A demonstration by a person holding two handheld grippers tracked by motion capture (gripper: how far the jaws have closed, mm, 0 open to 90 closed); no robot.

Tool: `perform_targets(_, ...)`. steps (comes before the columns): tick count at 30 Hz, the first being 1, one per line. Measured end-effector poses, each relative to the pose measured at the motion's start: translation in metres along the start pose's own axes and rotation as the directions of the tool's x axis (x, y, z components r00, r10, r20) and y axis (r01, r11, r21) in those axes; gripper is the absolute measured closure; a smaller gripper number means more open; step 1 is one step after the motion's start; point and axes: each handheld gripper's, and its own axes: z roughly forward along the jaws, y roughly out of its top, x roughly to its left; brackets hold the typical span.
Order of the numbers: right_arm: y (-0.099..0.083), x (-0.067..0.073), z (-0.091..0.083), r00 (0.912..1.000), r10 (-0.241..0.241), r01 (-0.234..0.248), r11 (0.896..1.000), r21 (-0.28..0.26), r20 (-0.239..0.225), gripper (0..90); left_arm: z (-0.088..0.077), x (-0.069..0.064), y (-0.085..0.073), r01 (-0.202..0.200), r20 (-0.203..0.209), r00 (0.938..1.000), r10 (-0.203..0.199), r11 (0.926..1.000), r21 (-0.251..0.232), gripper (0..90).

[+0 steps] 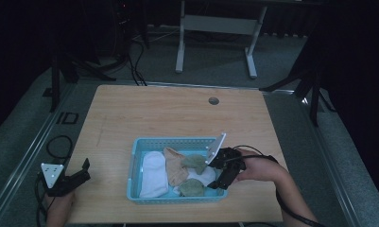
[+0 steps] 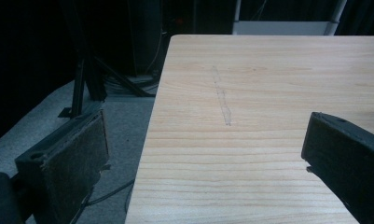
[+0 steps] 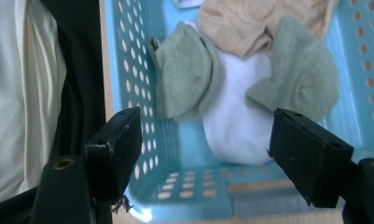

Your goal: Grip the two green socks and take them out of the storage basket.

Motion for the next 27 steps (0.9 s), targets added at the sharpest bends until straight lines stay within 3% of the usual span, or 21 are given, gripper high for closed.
perform_targets(4, 0.007, -0.002, 0.011, 1.0000, -0.009, 0.008, 1.000, 0.016, 0.004, 24.9, 0.000, 0.000, 0.000, -0.002, 0.002, 1.0000, 0.002, 1.0000, 0.001, 0.4)
perform_targets(10, 0.017, -0.001, 0.028, 0.9988, -0.031, 0.032, 0.999, 0.011, -0.039, 28.6, 0.000, 0.000, 0.000, -0.002, 0.002, 1.0000, 0.002, 1.0000, 0.001, 0.4)
perform_targets(15, 0.024, -0.001, 0.043, 0.9976, -0.043, 0.046, 0.998, 0.044, -0.055, 31.5, 0.000, 0.000, 0.000, -0.002, 0.001, 1.0000, 0.002, 1.0000, 0.001, 0.4)
perform_targets(27, 0.035, -0.007, 0.066, 0.9958, -0.071, 0.074, 0.996, 0.058, -0.057, 42.3, 0.000, 0.000, 0.000, 0.000, 0.002, 1.0000, 0.000, 1.0000, 0.001, 0.4)
